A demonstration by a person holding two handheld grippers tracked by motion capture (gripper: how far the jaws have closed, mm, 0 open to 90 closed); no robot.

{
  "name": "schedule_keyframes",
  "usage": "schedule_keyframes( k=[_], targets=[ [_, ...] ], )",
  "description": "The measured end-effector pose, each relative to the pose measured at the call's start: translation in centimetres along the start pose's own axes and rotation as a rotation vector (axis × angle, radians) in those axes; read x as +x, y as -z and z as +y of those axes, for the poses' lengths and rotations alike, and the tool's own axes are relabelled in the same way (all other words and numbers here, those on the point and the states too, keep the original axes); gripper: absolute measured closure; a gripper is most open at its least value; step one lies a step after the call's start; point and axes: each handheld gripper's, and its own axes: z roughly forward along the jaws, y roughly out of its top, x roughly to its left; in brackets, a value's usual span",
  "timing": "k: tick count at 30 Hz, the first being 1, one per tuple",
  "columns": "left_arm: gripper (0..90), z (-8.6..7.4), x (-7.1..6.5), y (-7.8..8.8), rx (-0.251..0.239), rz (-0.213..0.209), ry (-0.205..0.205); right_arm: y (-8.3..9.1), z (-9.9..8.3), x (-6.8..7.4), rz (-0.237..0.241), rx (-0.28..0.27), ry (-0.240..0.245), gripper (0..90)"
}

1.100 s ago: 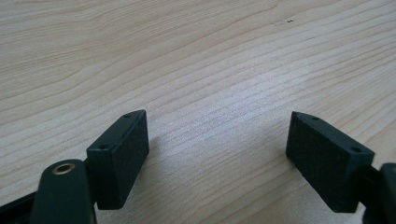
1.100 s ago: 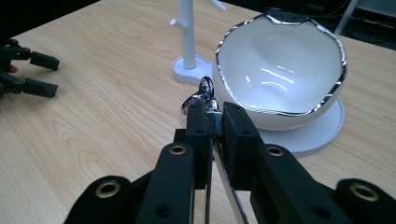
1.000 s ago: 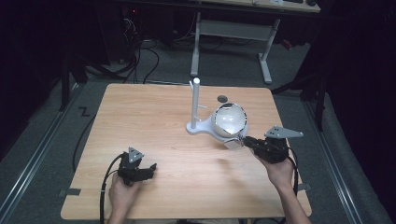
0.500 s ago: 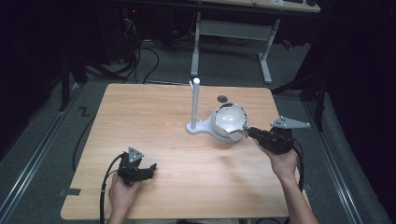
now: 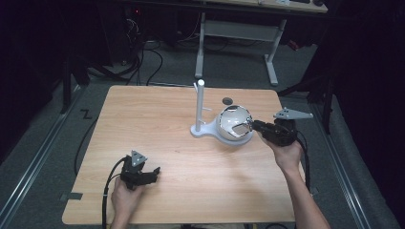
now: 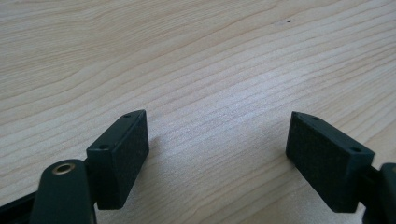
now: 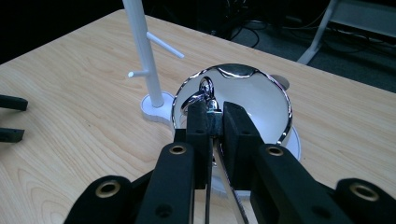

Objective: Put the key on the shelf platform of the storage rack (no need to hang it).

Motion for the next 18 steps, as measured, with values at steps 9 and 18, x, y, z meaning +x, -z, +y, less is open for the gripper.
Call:
schedule_keyframes(
  k=[9,18],
  targets=[
    [21.6,0.0,0.0,0.0,0.001,0.000,-0.001,-1.7,0.8,0.0,0.006,0.020,-0.005,81.9],
    [21.6,0.0,0.0,0.0,0.000,0.000,0.000,-3.0,1.3,0.1,0.011,0.038,-0.002,81.9]
  ],
)
